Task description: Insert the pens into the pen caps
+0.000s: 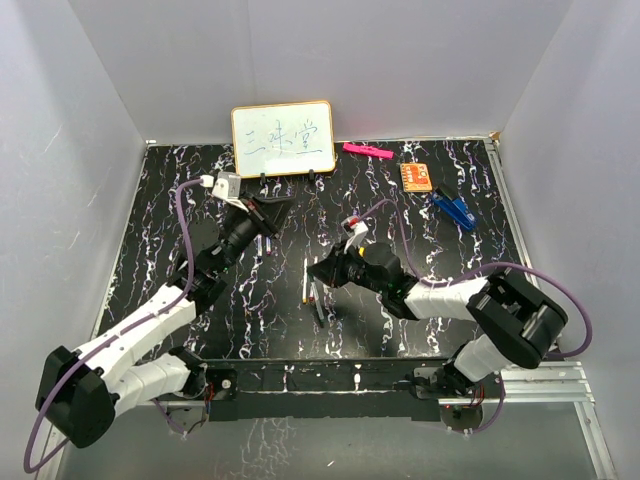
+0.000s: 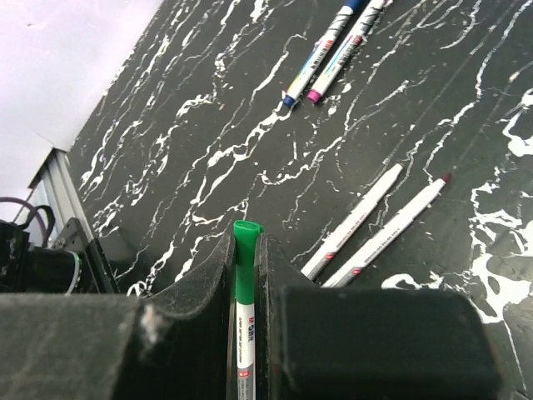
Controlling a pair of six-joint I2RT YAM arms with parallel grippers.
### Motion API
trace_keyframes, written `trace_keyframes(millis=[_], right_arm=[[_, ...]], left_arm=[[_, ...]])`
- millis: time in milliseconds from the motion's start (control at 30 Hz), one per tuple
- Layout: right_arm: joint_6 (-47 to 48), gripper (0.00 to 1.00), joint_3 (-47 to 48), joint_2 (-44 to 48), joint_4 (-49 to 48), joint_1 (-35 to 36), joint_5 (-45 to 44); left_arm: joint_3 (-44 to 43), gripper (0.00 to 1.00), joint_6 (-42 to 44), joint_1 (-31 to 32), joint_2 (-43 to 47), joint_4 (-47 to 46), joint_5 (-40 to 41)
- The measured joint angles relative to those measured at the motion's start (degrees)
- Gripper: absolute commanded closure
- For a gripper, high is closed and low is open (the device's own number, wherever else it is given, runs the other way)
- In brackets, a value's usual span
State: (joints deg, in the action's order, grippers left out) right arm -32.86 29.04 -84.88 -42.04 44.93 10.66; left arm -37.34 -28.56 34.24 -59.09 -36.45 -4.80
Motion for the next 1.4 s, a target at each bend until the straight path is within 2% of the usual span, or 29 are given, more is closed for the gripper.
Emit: trace_keyframes(millis=[233, 267, 433, 633, 800, 1000, 1233, 1400], right_arm=[[2.49, 1.0, 3.34, 0.94, 4.9, -0.04, -4.79], [2.99, 1.0, 4.26, 1.18, 5.27, -0.04, -5.84], [5.99, 1.0, 8.55, 3.5, 6.51, -0.04, -13.62], [7.54, 1.0, 9.25, 6.84, 6.47, -0.37, -19.71], [7.54, 1.0, 9.27, 8.76, 6.25, -0.42, -21.75], [7.5, 1.0, 10.23, 9.66, 5.84, -0.42, -22.58], [7.26, 1.0, 10.29, 9.86, 5.9, -0.42, -21.97], [7.23, 1.0, 10.32, 10.01, 6.29, -0.42, -21.0]], left_arm=[[-0.22, 1.0, 0.59, 0.0, 2.05, 1.31, 1.22], [-0.11, 0.97, 0.85, 0.0, 2.54, 2.16, 1.25], [0.37, 0.64, 2.1, 0.0, 4.28, 5.4, -0.55], [2.1, 0.47, 0.79, 0.0, 1.22, 6.45, -8.13], [3.61, 0.45, -0.9, 0.0, -3.98, 4.98, -15.17], [3.74, 0.45, -1.55, 0.0, -6.82, 4.37, -19.5], [3.76, 0.45, -1.49, 0.0, -8.35, 3.58, -19.93], [3.76, 0.45, -1.03, 0.0, -8.39, 4.28, -17.31]])
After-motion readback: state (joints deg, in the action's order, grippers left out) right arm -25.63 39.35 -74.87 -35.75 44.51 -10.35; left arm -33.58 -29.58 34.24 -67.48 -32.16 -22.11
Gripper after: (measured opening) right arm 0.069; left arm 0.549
